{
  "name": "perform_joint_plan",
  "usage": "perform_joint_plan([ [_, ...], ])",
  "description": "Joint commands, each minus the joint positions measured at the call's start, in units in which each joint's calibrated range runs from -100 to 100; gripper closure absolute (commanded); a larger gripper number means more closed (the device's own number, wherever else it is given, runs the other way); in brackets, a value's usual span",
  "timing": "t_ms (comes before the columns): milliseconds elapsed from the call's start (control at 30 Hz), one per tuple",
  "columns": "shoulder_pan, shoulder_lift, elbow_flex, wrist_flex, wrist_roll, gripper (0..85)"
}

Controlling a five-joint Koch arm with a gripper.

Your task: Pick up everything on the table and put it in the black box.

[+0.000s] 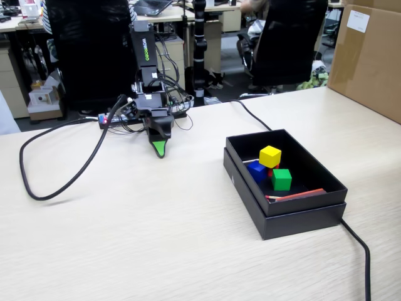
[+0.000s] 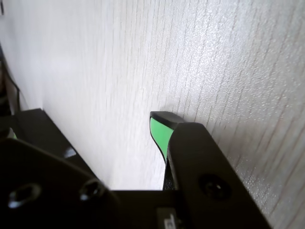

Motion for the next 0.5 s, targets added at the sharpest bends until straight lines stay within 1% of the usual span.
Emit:
perform_joint_plan([
  [0, -0.8, 0.0, -2.0, -1.3, -0.7, 31.1],
  [200, -1.1, 0.0, -1.8, -1.3, -0.7, 36.0],
  [467, -1.1, 0.0, -1.8, -1.3, -0.7, 36.2],
])
